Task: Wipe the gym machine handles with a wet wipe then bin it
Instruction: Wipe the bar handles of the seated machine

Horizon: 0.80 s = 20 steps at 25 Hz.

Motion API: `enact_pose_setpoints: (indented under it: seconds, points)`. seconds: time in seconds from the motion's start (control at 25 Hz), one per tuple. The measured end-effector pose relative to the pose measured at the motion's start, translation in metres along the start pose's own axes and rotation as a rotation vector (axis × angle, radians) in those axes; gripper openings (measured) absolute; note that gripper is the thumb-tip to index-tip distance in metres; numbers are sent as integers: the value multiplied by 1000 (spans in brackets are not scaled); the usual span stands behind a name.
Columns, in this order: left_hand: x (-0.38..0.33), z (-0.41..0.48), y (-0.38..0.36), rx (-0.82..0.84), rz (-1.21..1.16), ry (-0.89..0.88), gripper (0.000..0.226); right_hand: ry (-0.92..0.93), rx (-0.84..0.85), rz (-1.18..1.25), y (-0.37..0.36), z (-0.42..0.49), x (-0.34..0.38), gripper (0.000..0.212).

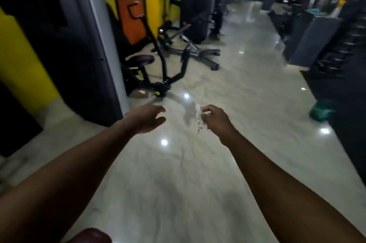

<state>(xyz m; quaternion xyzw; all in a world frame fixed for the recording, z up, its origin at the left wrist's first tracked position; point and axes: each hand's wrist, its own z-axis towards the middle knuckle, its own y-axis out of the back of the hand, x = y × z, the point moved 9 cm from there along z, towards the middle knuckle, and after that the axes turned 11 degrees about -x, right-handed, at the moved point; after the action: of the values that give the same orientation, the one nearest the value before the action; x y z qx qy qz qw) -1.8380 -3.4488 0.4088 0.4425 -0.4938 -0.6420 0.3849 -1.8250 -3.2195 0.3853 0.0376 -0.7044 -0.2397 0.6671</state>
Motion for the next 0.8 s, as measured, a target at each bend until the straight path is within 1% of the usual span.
enact_pose_setpoints:
  seconds: [0.08, 0.16, 0.28, 0.36, 0.44, 0.56, 0.64, 0.76, 0.8]
  points:
    - [26, 32, 8, -34, 37, 97, 43, 31, 96, 18, -33, 55, 15, 12]
    - [61, 72, 6, -67, 79, 209, 43, 81, 169, 3, -70, 114, 26, 5]
    - [111, 139, -12, -55, 98, 336, 44, 192, 237, -63, -132, 206, 42, 13]
    - [137, 189, -20, -22, 83, 379, 44, 222, 265, -96, -168, 264, 56, 18]
    - [168, 245, -19, -15, 92, 407, 45, 212, 323, -91, -205, 327, 73, 19]
    - [215, 333, -3, -63, 77, 423, 45, 213, 396, -55, -254, 418, 105, 14]
    - [240, 381, 2, -85, 57, 422, 45, 212, 414, -35, -279, 469, 120, 12]
    - [290, 471, -2, -112, 36, 442, 43, 207, 471, 14, -334, 562, 137, 21]
    - [310, 501, -5, -125, 23, 463, 43, 224, 498, 26, -356, 594, 143, 20]
